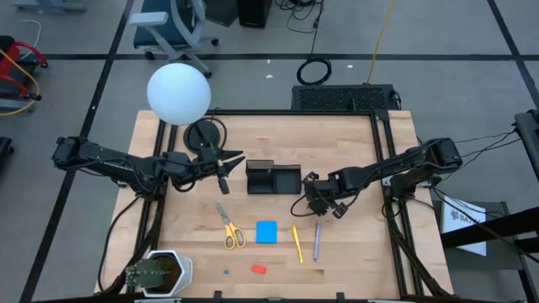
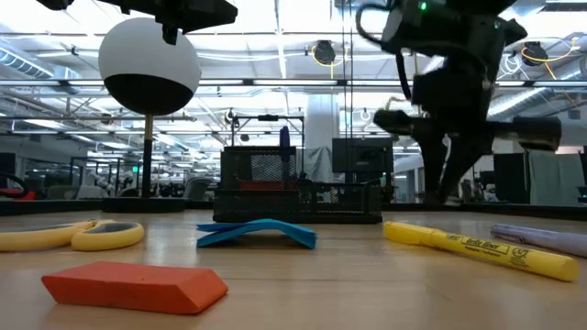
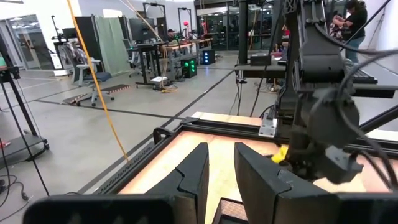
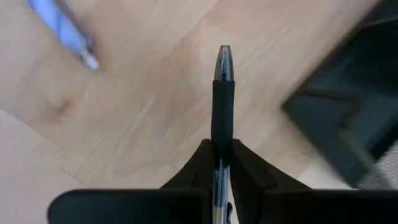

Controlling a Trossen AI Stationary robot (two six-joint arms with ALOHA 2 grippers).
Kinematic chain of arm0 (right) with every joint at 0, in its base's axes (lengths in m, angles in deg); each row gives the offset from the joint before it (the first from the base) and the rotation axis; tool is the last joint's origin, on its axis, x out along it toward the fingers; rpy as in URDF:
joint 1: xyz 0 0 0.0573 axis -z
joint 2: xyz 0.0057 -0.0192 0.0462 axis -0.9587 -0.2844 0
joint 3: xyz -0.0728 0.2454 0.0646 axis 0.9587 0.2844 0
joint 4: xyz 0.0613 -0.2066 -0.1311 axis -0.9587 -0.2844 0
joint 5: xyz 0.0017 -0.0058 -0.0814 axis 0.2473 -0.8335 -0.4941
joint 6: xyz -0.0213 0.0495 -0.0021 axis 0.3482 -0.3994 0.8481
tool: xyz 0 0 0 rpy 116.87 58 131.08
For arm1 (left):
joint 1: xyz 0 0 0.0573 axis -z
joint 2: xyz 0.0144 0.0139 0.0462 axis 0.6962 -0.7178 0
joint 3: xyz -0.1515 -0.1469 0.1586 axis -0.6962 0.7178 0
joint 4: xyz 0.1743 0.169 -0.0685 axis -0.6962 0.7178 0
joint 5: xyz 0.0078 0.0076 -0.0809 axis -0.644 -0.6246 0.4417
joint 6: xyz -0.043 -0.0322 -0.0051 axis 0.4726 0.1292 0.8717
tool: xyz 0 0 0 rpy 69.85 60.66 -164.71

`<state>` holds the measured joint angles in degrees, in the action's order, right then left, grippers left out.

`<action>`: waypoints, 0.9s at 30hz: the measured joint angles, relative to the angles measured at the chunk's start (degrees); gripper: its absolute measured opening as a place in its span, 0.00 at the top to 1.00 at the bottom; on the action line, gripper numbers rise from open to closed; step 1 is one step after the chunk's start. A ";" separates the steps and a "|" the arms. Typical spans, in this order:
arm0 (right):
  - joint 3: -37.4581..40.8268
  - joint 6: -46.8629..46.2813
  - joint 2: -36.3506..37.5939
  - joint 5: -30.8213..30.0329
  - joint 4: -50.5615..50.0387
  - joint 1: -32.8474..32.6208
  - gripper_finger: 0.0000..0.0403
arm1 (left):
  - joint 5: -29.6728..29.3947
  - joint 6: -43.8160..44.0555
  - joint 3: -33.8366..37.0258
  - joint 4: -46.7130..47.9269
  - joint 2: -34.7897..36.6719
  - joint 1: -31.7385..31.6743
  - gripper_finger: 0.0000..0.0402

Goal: Pick and place office supplies into organizer
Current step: Put the black pen into the desk organizer

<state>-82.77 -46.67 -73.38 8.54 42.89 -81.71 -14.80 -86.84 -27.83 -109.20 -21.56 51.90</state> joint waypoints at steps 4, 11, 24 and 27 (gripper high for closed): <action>-0.10 -1.25 3.10 -0.09 1.54 0.00 0.95 | 0.00 0.02 0.00 0.00 0.00 0.01 0.79; -0.12 -6.79 9.05 -0.51 10.46 0.02 0.95 | 0.00 0.02 0.00 0.12 0.01 0.02 0.79; -0.14 -12.58 12.41 -3.19 38.68 3.28 0.95 | 10.83 -4.83 0.00 0.45 -0.01 0.30 0.79; -0.14 -13.66 12.42 -3.25 43.74 4.80 0.95 | 14.29 -5.60 0.00 0.46 -0.09 0.28 0.79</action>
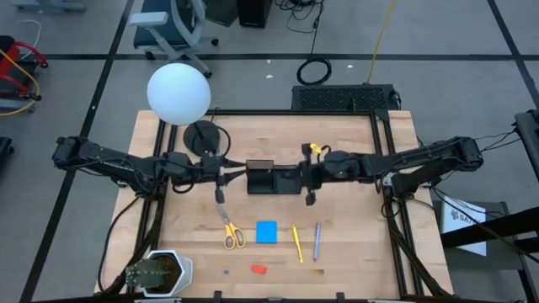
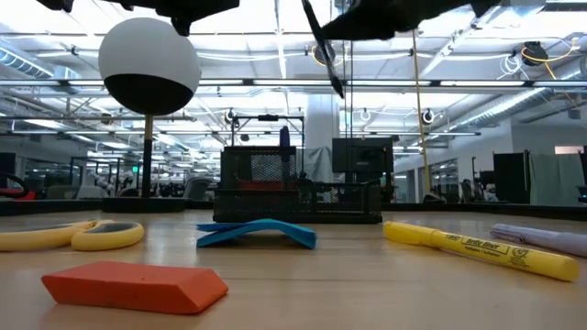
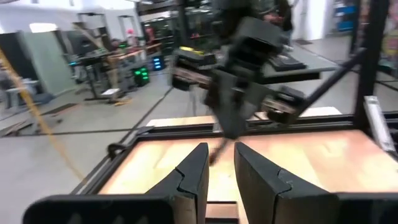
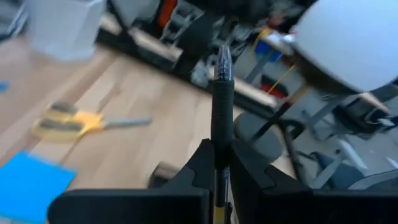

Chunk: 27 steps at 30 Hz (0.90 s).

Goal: Pick and place office supplies into organizer
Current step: Put the black pen into the desk organizer

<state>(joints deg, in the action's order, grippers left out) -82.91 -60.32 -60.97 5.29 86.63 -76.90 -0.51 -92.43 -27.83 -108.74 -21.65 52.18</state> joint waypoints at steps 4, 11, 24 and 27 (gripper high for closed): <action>0.00 -2.77 0.00 1.73 6.35 1.27 0.95 | 0.78 -1.24 0.00 -0.30 -1.65 0.00 0.79; -0.02 -7.31 0.00 6.17 11.45 1.99 0.95 | 0.75 -3.92 0.00 -6.06 -8.17 -0.17 0.79; -0.04 -8.33 0.00 7.73 14.87 1.84 0.95 | 0.66 -7.22 -0.02 -11.68 -10.56 -0.20 0.79; -0.04 -8.09 0.00 7.86 14.94 1.82 0.95 | 0.66 -7.16 -0.02 -12.01 -11.12 -0.31 0.79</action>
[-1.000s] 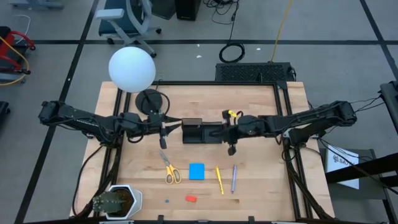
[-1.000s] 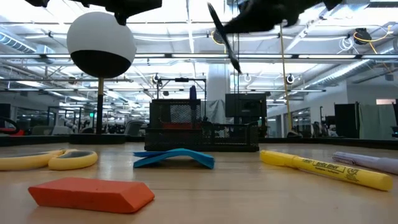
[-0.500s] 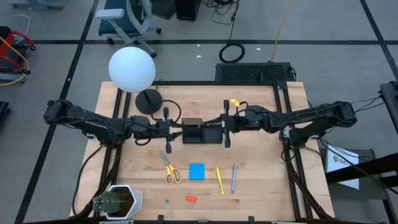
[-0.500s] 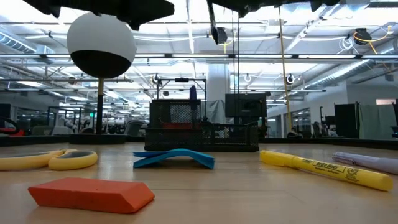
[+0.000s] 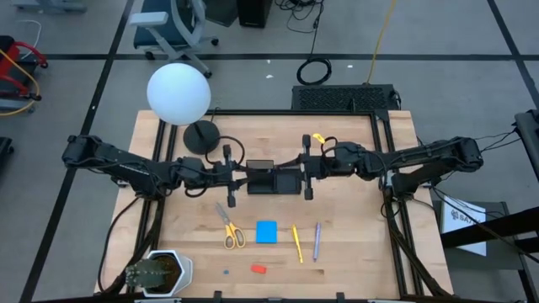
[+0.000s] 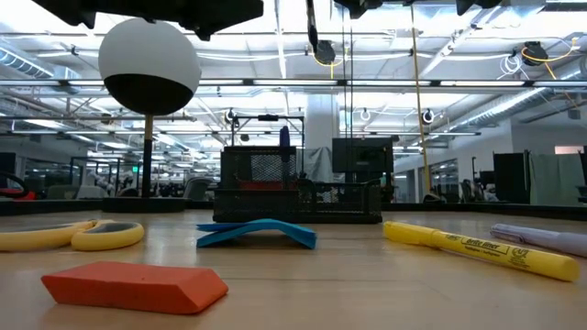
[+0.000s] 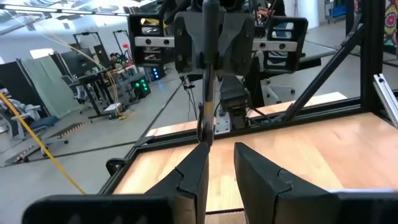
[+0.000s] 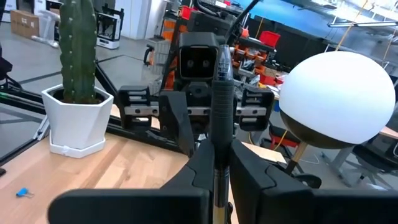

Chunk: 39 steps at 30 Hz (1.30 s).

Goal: Pick and place office supplies into organizer
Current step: Put the black pen into the desk organizer

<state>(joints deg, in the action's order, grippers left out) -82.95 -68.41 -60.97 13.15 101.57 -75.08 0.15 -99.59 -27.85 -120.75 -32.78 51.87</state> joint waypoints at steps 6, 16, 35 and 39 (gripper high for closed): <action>0.00 0.16 0.00 -0.07 -0.66 0.00 0.94 | -0.54 0.58 0.00 -0.21 -0.46 -0.37 0.79; 0.00 0.20 0.00 -0.09 -0.79 0.00 0.96 | -3.08 0.38 0.00 -0.08 -0.53 -0.66 0.79; 0.00 1.07 0.00 -0.09 -1.20 0.00 0.96 | -3.25 1.26 0.00 -0.08 -0.53 -0.66 0.79; 0.00 1.07 0.00 -0.09 -1.20 0.00 0.96 | -4.72 1.28 0.00 -0.08 -0.53 -0.66 0.74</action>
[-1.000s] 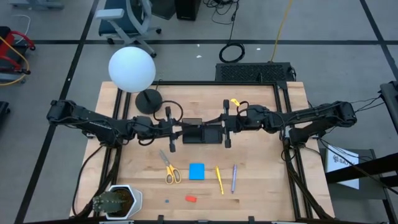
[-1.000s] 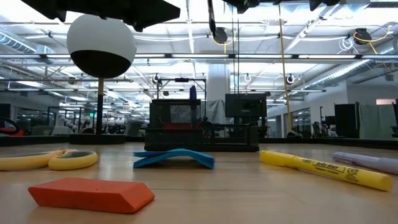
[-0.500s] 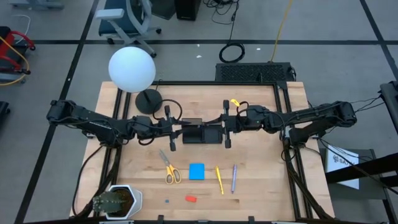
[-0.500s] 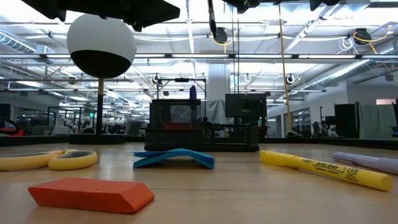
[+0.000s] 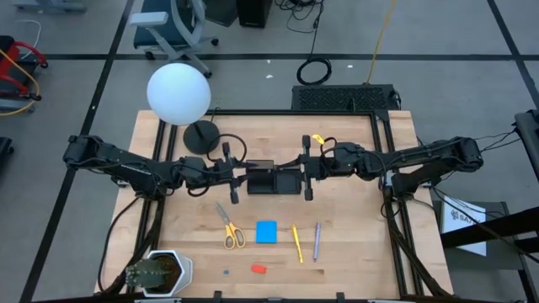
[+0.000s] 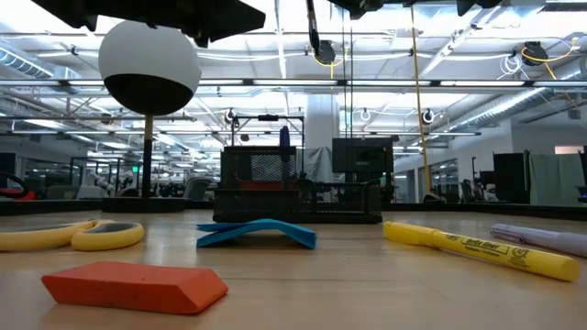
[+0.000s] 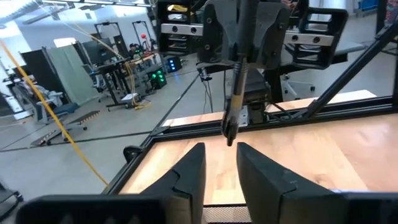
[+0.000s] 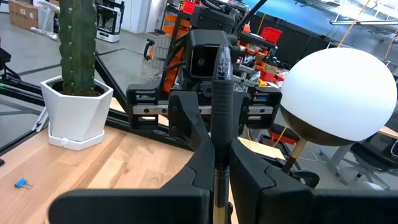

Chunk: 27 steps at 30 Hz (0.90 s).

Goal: Pick and place office supplies into organizer
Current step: Put the black pen into the desk organizer

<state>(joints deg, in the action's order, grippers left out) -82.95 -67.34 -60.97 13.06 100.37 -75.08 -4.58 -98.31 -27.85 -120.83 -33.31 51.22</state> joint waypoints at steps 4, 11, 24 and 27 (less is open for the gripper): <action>0.00 0.02 0.00 0.00 0.00 0.00 0.96 | -0.93 0.09 0.00 0.00 0.00 0.00 0.59; 0.00 0.22 0.00 0.00 -0.02 0.00 0.95 | -0.30 1.67 0.00 -0.31 0.00 0.00 0.38; 0.00 0.22 0.00 0.00 -0.01 0.00 0.96 | -4.05 2.72 0.00 1.46 0.00 -0.12 0.31; 0.00 0.22 0.00 0.00 0.00 0.00 0.96 | -4.25 0.49 0.00 1.52 0.02 -0.78 0.31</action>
<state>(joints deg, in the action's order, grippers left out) -82.95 -67.12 -60.97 13.06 100.37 -75.08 -8.83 -97.82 -27.85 -119.31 -33.29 50.44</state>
